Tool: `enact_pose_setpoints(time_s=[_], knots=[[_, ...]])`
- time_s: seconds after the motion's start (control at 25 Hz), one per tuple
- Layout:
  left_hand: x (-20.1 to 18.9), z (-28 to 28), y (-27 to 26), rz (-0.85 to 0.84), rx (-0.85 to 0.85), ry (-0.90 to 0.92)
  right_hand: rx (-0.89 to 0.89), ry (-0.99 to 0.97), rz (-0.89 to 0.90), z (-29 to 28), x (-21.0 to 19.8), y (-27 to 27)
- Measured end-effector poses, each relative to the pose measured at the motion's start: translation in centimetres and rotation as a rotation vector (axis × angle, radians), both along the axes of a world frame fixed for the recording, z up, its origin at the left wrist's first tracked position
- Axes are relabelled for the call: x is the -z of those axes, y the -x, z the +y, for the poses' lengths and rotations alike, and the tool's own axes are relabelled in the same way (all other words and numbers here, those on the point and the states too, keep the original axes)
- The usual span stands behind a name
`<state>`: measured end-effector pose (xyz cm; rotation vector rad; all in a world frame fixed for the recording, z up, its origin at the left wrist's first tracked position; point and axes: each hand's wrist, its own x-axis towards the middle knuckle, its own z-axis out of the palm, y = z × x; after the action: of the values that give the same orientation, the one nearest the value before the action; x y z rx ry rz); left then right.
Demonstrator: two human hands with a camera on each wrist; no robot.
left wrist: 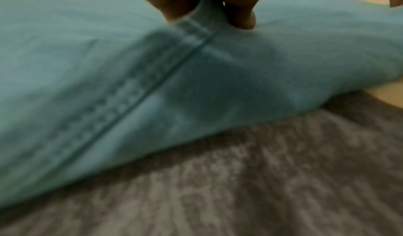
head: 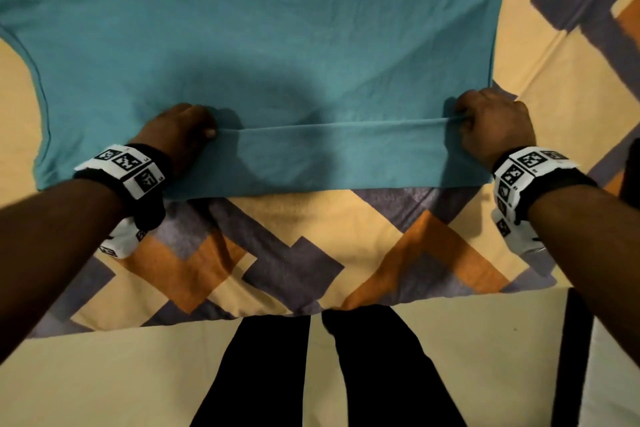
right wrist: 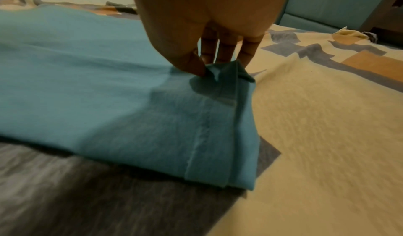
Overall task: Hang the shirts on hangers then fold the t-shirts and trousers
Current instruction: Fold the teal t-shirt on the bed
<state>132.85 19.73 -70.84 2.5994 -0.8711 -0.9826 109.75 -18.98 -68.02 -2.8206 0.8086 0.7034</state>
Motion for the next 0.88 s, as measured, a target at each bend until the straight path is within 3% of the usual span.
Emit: enact_pose_setpoints(time_s=[0.12,0.2,0.28,0.44,0.6,0.72,0.8,0.88], knots=[[-1.0,0.1,2.7,-0.292,0.030,0.037,0.097,0.023,-0.054,0.4,-0.1,0.1],[-2.3,-1.3,7.2,-0.381,0.065,0.080,0.070,0.053,-0.184,2.9,-0.4,0.9],[-2.2,-3.8,12.0,-0.270,0.120,0.093,-0.019,-0.021,-0.253,7.4,0.1,1.9],[1.2,-7.9,16.9,-0.090,0.159,-0.161,-0.103,-0.127,-0.152,13.3,3.9,2.9],[2.6,-7.1,16.0,-0.056,0.227,-0.237,-0.015,-0.002,-0.095,8.2,6.0,6.3],[2.1,-4.5,13.3,-0.124,0.176,-0.302,0.077,0.028,-0.040,2.7,4.8,10.8],[1.3,-3.3,12.3,-0.156,0.127,-0.350,0.167,0.034,-0.021,1.8,3.9,11.5],[0.8,-3.6,11.5,-0.138,0.193,-0.349,0.078,-0.029,-0.023,2.8,3.2,10.5]])
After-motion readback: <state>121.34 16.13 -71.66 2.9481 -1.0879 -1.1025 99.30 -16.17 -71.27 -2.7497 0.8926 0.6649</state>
